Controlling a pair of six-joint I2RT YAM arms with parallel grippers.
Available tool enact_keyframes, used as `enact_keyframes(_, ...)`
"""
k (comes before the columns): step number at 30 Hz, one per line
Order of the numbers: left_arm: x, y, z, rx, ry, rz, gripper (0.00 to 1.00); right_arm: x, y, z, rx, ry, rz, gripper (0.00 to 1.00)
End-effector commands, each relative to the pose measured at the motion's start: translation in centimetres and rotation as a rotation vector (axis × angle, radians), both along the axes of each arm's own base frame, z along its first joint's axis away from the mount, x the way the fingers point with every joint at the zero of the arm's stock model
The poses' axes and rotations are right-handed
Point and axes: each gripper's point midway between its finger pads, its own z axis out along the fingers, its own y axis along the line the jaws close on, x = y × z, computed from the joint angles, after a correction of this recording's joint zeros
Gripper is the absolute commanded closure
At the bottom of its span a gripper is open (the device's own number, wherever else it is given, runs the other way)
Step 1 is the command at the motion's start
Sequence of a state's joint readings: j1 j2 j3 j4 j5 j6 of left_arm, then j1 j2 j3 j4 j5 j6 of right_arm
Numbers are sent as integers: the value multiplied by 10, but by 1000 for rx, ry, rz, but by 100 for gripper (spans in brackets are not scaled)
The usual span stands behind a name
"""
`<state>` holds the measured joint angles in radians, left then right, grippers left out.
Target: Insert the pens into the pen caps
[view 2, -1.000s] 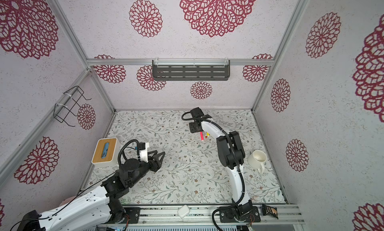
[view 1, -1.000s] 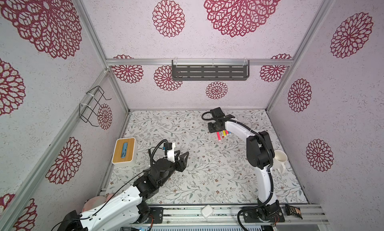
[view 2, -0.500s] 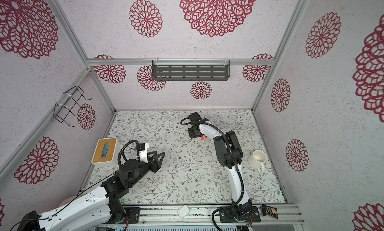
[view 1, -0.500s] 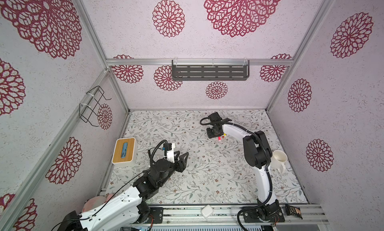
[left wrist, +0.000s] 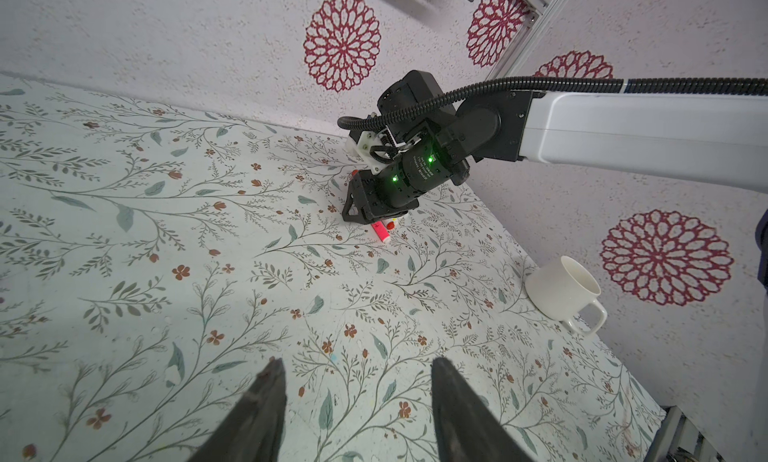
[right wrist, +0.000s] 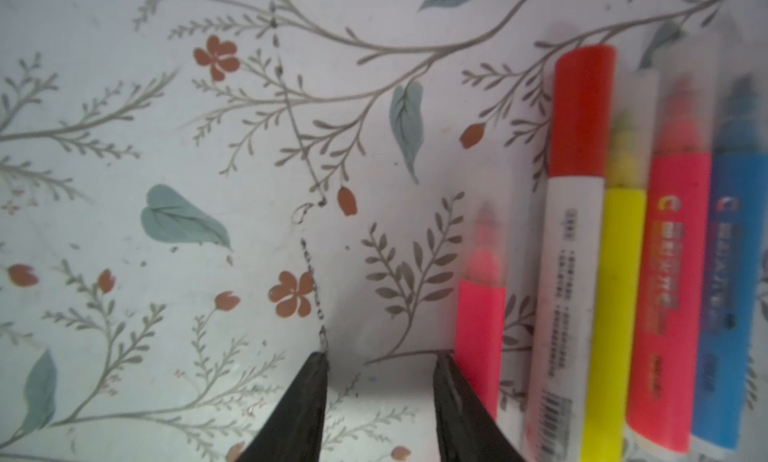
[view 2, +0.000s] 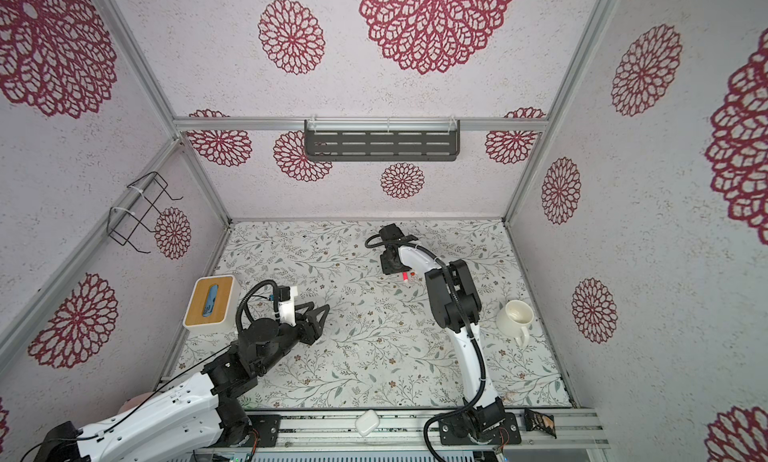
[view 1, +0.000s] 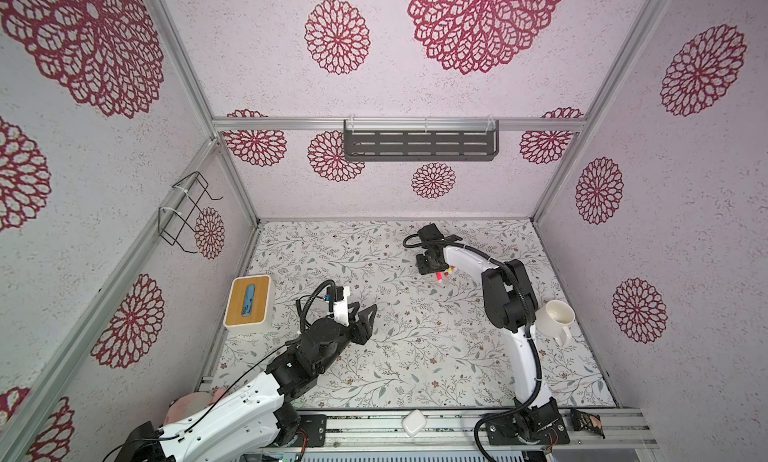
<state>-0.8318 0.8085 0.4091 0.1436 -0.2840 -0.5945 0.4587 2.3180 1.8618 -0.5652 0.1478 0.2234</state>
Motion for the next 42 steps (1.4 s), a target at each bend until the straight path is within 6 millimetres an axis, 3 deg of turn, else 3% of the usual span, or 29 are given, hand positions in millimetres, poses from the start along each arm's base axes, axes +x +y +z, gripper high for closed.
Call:
enact_keyframes(1, 0, 4, 0, 7, -10, 15, 42, 1, -22, -10, -60, 26, -70, 56)
enact_keyframes(13, 2, 4, 2, 18, -20, 22, 42, 4, -20, 9, -28, -19, -78, 56)
enact_keyframes(18, 3, 4, 2, 21, -19, 25, 42, 0, -12, 42, 26, -96, -46, 56)
enact_keyframes(30, 5, 12, 10, 46, -44, 56, 42, -24, -6, 142, 219, -358, 12, 51)
enact_keyframes(35, 11, 31, 14, 97, -51, 160, 42, -42, -17, 172, 252, -476, 24, 48)
enact_keyframes(42, 13, 79, 23, 159, -78, 389, 37, -71, -58, 184, 186, -622, -57, 42)
